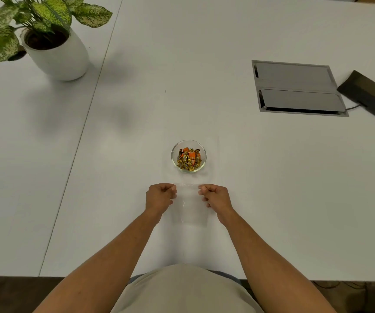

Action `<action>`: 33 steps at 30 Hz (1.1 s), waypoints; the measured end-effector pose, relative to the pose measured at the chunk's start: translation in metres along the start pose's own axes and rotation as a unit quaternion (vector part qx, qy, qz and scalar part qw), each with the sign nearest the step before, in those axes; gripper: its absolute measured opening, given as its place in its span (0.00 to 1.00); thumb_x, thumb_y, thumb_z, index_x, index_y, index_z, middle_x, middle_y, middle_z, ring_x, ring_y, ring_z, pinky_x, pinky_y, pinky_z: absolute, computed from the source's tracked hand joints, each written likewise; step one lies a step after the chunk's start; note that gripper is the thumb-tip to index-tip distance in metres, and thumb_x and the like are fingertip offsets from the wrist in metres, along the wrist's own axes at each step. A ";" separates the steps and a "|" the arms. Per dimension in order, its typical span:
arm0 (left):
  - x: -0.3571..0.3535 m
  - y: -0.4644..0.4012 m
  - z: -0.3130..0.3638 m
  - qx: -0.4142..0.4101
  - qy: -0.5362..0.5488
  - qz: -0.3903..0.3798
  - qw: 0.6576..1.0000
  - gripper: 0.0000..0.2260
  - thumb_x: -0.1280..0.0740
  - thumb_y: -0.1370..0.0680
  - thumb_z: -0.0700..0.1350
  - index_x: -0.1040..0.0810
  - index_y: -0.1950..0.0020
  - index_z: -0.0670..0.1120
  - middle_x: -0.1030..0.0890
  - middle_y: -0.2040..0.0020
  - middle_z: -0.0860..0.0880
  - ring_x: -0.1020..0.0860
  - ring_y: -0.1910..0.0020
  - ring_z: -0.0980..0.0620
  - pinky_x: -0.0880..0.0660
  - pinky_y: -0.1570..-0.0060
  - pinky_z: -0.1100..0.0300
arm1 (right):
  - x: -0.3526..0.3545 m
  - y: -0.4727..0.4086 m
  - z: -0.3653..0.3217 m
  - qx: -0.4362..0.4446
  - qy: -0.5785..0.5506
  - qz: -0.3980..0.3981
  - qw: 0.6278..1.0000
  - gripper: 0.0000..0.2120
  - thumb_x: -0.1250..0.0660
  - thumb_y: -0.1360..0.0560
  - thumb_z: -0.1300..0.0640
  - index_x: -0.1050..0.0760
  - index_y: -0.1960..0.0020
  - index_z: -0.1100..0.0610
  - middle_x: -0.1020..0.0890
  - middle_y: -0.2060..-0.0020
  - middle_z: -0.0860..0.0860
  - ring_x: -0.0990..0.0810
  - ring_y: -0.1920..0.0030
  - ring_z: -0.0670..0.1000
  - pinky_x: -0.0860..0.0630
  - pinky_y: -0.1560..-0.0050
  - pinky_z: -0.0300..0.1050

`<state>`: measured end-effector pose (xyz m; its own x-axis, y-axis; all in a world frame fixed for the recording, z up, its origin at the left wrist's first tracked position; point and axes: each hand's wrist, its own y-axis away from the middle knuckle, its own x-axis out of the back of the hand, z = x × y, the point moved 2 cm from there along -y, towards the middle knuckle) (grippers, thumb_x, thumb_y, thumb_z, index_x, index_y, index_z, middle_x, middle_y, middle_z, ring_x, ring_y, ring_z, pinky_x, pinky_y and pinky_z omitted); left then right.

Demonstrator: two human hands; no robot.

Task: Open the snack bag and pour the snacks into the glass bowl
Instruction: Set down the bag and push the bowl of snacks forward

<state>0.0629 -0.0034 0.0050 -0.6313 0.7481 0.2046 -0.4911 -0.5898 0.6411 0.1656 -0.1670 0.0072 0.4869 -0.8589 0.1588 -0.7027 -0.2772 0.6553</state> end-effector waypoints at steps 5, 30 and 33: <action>0.000 -0.006 0.000 -0.008 -0.057 0.002 0.998 0.10 0.32 0.22 0.40 0.16 0.43 0.39 0.14 0.51 0.43 0.17 0.47 0.44 0.21 0.41 0.48 | 0.001 -0.009 0.004 0.013 0.079 0.004 0.997 0.11 0.37 0.20 0.60 0.18 0.43 0.62 0.17 0.56 0.52 0.22 0.58 0.50 0.24 0.56 0.42; -0.018 -0.066 0.073 -0.074 0.087 -0.022 0.993 0.17 0.34 0.21 0.36 0.23 0.32 0.45 0.17 0.45 0.56 0.20 0.48 0.62 0.18 0.53 0.64 | -0.017 -0.066 -0.071 0.042 -0.164 0.011 0.985 0.11 0.34 0.20 0.59 0.16 0.46 0.48 0.13 0.51 0.48 0.15 0.45 0.52 0.16 0.52 0.52; -0.021 -0.080 0.084 -0.076 0.079 -0.012 0.994 0.17 0.34 0.21 0.36 0.23 0.32 0.45 0.18 0.49 0.59 0.19 0.50 0.62 0.18 0.53 0.64 | -0.017 -0.081 -0.081 0.052 -0.161 0.025 0.985 0.11 0.35 0.19 0.59 0.17 0.43 0.51 0.13 0.50 0.49 0.15 0.45 0.52 0.16 0.50 0.55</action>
<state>0.1657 0.0537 0.0119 -0.6991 0.7121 0.0636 -0.5842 -0.6203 0.5234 0.2558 -0.0954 0.0112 0.2726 -0.9600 -0.0644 -0.7796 -0.2596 0.5700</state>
